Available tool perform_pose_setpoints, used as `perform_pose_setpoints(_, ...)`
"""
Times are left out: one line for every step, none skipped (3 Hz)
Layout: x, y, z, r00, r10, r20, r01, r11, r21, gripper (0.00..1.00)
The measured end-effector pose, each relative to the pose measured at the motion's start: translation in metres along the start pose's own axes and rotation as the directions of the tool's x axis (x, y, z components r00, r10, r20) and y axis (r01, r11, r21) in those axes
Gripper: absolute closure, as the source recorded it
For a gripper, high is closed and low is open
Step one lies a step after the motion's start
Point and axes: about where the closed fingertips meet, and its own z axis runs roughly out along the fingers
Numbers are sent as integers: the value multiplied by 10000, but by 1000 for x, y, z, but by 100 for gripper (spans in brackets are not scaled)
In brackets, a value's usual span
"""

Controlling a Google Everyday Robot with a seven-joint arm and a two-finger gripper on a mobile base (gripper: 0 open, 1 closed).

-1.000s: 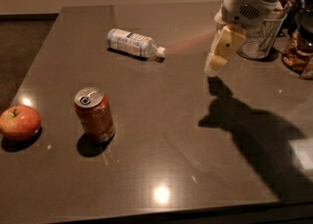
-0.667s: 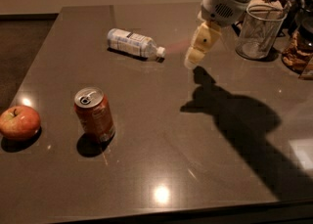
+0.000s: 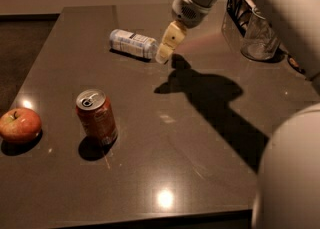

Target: Move blue plastic bottle near coke can

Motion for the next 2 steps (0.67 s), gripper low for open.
perform_pose_setpoints(-25,-14,31,9998,180,-66,-179,9998,87,0)
perform_pose_setpoints(-40,-28,57,9981,535,-304,-532,9985,119,0)
